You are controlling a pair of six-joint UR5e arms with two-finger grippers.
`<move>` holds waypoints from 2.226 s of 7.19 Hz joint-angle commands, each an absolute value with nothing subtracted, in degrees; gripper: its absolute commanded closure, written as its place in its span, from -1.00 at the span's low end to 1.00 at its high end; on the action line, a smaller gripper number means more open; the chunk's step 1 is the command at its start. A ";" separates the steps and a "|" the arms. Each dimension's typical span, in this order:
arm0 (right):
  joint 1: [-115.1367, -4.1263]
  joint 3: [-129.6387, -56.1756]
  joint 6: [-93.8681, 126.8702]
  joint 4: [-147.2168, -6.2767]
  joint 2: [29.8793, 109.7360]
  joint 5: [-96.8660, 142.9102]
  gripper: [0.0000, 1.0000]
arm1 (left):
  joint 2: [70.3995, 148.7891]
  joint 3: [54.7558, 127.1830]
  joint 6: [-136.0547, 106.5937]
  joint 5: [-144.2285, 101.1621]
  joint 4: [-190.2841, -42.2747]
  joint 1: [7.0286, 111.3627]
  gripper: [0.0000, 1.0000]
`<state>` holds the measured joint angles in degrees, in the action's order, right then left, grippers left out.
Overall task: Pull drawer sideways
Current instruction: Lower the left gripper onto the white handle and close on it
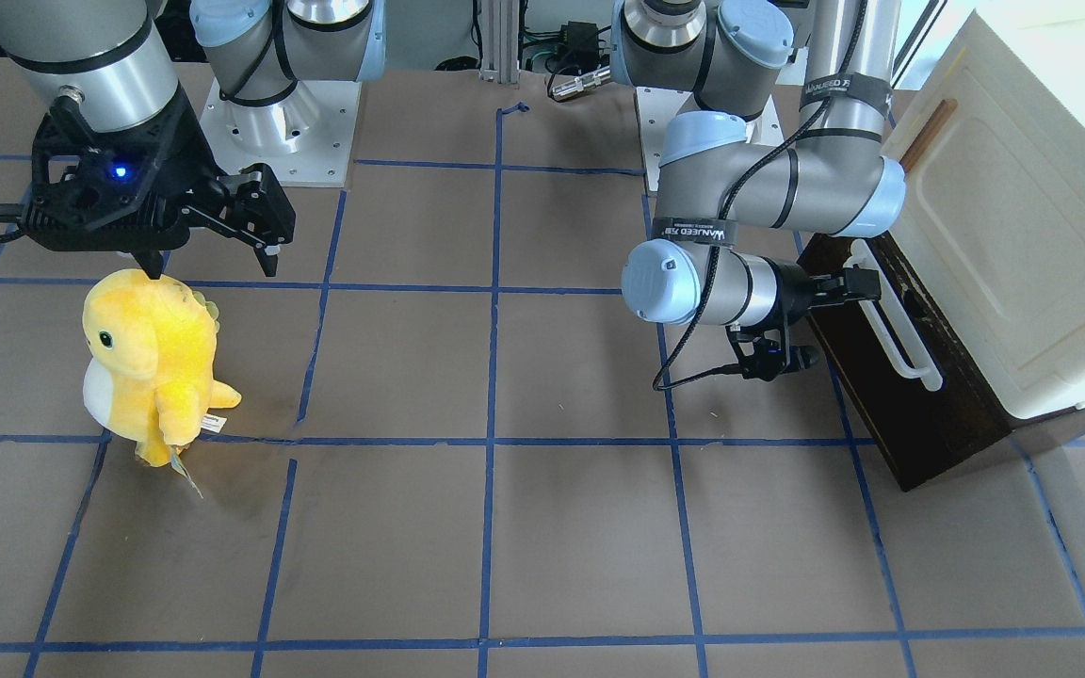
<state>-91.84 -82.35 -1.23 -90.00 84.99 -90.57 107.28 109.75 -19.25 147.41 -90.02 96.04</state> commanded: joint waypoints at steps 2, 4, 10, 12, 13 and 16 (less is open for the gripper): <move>-91.85 -82.35 -1.23 -90.00 84.99 -90.53 -1.00 | 111.00 109.95 -26.09 153.36 -91.31 96.06 -1.00; -91.85 -82.35 -1.23 -90.00 84.99 -90.53 -1.00 | 112.14 109.86 -28.90 157.31 -95.18 96.06 -0.88; -91.85 -82.35 -1.23 -90.00 84.99 -90.53 -1.00 | 113.20 109.78 -32.52 159.52 -96.85 95.98 -0.79; -91.85 -82.35 -1.23 -90.00 84.99 -90.53 -1.00 | 113.20 109.60 -32.52 159.61 -96.86 95.80 -0.73; -91.85 -82.35 -1.23 -90.00 84.99 -90.53 -1.00 | 113.12 109.16 -32.52 159.61 -96.77 95.54 -0.64; -91.85 -82.35 -1.23 -90.00 84.99 -90.53 -1.00 | 113.29 108.99 -32.78 159.61 -96.77 95.28 -0.20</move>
